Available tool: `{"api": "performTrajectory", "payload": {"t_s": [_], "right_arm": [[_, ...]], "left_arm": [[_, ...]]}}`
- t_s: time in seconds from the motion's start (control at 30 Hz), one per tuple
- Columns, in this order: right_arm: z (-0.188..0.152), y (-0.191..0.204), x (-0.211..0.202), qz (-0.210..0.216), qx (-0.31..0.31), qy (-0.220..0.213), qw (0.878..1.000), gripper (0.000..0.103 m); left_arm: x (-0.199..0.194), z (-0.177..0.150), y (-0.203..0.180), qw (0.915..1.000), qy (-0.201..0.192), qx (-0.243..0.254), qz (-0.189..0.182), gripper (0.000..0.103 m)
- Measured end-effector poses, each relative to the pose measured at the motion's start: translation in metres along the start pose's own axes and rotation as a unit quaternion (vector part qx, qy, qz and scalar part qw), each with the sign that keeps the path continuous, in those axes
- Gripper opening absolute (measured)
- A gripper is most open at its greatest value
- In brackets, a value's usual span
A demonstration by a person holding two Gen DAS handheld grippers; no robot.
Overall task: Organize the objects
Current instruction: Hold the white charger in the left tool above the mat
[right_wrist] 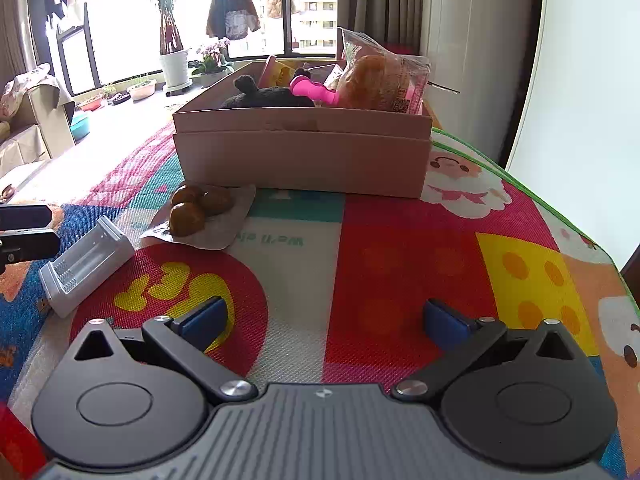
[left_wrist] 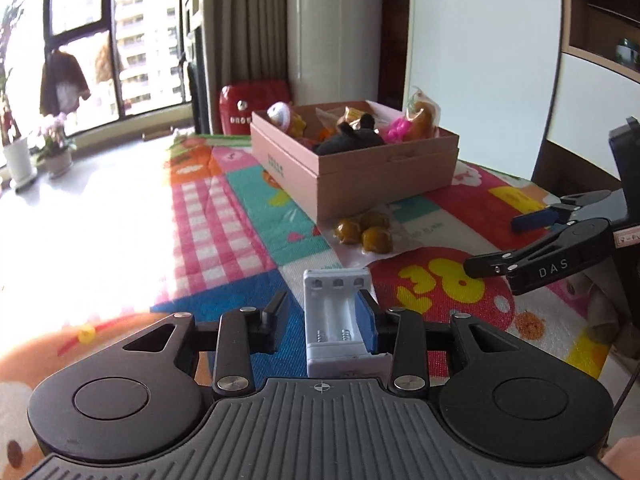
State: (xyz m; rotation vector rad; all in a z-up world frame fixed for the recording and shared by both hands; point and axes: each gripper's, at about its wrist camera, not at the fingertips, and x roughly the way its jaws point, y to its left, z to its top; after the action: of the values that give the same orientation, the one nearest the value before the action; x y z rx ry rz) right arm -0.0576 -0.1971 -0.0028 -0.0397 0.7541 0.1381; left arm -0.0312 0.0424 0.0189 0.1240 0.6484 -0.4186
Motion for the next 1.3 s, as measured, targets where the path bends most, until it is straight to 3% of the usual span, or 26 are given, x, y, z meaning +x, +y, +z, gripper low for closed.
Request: {"api": "performTrajectory", "payload": {"t_s": [0.17, 0.37, 0.57, 0.73, 0.87, 1.13, 1.23, 1.3], "right_arm": [[0.000, 0.000, 0.000, 0.000, 0.000, 0.000, 1.000, 0.103], [0.000, 0.000, 0.000, 0.000, 0.000, 0.000, 1.000, 0.103], [0.000, 0.000, 0.000, 0.000, 0.000, 0.000, 1.000, 0.103], [-0.001, 0.000, 0.000, -0.001, -0.001, 0.001, 1.000, 0.103], [-0.001, 0.000, 0.000, -0.001, -0.001, 0.001, 1.000, 0.103], [0.000, 0.000, 0.000, -0.001, -0.001, 0.001, 1.000, 0.103], [0.000, 0.000, 0.000, -0.001, 0.000, 0.001, 1.000, 0.103], [0.000, 0.000, 0.000, -0.001, 0.000, 0.001, 1.000, 0.103]], "left_arm": [[0.019, -0.002, 0.006, 0.9978, 0.036, -0.048, -0.031, 0.041], [0.023, -0.002, 0.005, 0.9971, 0.029, -0.054, -0.045, 0.040], [0.027, -0.007, 0.037, 0.9827, 0.023, -0.144, -0.114, 0.040], [0.024, -0.007, 0.022, 0.9906, 0.021, -0.081, -0.108, 0.043], [0.024, -0.005, 0.012, 0.9904, 0.029, -0.043, -0.128, 0.049], [0.024, -0.003, -0.008, 0.9869, 0.042, 0.019, -0.155, 0.053], [0.026, -0.003, -0.003, 0.9845, 0.044, 0.011, -0.169, 0.056], [0.029, 0.000, 0.010, 0.9791, 0.049, -0.032, -0.195, 0.056]]}}
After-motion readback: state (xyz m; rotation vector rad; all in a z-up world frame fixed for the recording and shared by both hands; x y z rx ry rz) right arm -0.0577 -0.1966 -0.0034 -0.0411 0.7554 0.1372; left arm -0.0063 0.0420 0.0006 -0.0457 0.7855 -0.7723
